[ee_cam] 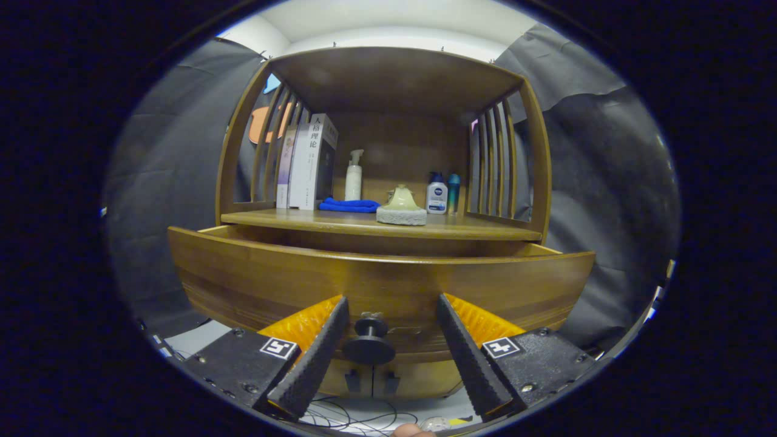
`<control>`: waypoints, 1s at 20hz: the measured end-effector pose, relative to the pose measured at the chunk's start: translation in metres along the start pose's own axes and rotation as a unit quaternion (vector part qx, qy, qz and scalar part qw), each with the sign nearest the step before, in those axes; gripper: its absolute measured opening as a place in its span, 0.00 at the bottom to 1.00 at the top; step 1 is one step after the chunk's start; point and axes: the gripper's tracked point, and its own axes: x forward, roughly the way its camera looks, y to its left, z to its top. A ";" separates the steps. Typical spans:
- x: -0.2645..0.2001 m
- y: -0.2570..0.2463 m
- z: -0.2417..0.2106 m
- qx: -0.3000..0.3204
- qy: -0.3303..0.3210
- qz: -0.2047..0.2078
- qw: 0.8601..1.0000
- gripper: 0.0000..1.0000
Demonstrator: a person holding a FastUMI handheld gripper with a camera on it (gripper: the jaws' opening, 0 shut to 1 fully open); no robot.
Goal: Pull open the drawer, take out the items inside it, and place them on the countertop above the cabinet.
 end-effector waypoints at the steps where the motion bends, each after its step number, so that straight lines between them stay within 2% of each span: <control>1: 0.003 0.000 0.000 0.000 0.000 0.000 1.000 0.96; 20: 0.060 -0.001 0.010 -0.009 0.003 0.003 1.000 0.96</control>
